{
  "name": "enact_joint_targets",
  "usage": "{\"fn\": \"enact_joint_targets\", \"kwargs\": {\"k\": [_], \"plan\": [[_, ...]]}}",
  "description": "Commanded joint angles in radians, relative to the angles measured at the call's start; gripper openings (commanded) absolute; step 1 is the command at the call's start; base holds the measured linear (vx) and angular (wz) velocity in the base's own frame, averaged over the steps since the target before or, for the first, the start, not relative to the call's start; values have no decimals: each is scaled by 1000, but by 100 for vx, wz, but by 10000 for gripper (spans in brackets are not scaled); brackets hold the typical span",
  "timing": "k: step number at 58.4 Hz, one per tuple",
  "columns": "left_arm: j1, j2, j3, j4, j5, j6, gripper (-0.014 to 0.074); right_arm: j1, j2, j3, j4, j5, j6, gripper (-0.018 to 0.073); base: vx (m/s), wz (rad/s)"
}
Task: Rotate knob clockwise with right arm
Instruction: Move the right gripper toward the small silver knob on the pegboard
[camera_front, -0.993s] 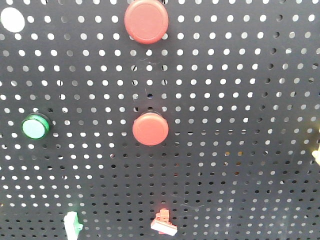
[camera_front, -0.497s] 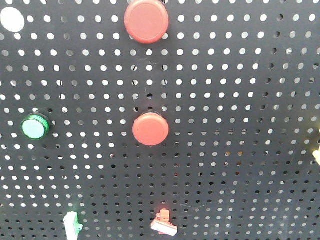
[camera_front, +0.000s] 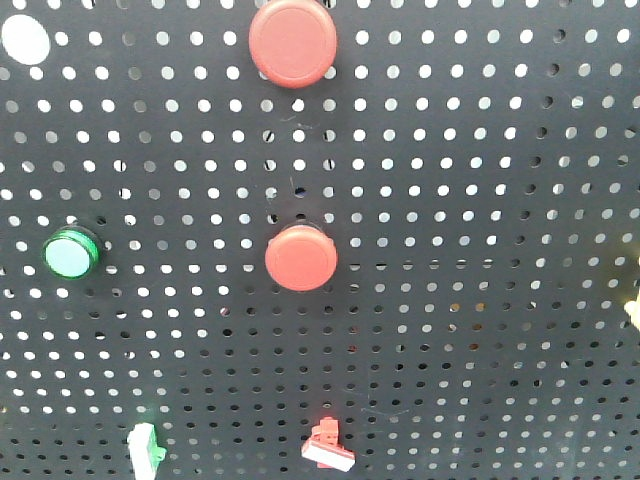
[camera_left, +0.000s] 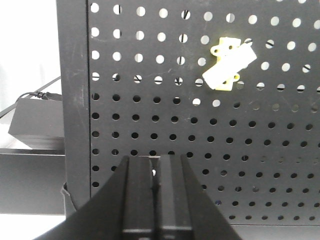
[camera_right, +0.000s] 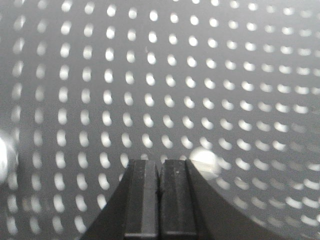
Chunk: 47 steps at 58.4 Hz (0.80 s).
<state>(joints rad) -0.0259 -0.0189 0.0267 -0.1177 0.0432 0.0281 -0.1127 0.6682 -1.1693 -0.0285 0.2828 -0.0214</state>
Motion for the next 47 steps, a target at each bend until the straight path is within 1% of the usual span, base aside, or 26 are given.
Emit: {"fn": "enact_joint_targets", "kwargs": {"k": [1,7,12,16,20,24,37,41,47], "plan": [[2,1,13,-8,-82,-10,-6,6,39,-47,60,-54,-35,-7,0,0],[2,1,13,-8,-82,-10,-6,61,76,-73,153,-20,-201,-8,0,0],[2,1,13,-8,-82,-10,-6,153,111,-111,255,36,-436,-8,0,0],[2,1,13,-8,-82,-10,-6,219,136,-146,318,78,-626,-8,0,0],[2,1,13,-8,-82,-10,-6,274,149,-173,352,119,-759,-8,0,0],[2,1,13,-8,-82,-10,-6,301,150,-189,353,131,-805,-8,0,0],[2,1,13,-8,-82,-10,-6,301,150,-214,368,139,-802,10,0,0],[2,1,13,-8,-82,-10,-6,301,150,-214,370,139,-802,32,0,0],[2,1,13,-8,-82,-10,-6,301,150,-214,373,144,-802,92,0,0]]}}
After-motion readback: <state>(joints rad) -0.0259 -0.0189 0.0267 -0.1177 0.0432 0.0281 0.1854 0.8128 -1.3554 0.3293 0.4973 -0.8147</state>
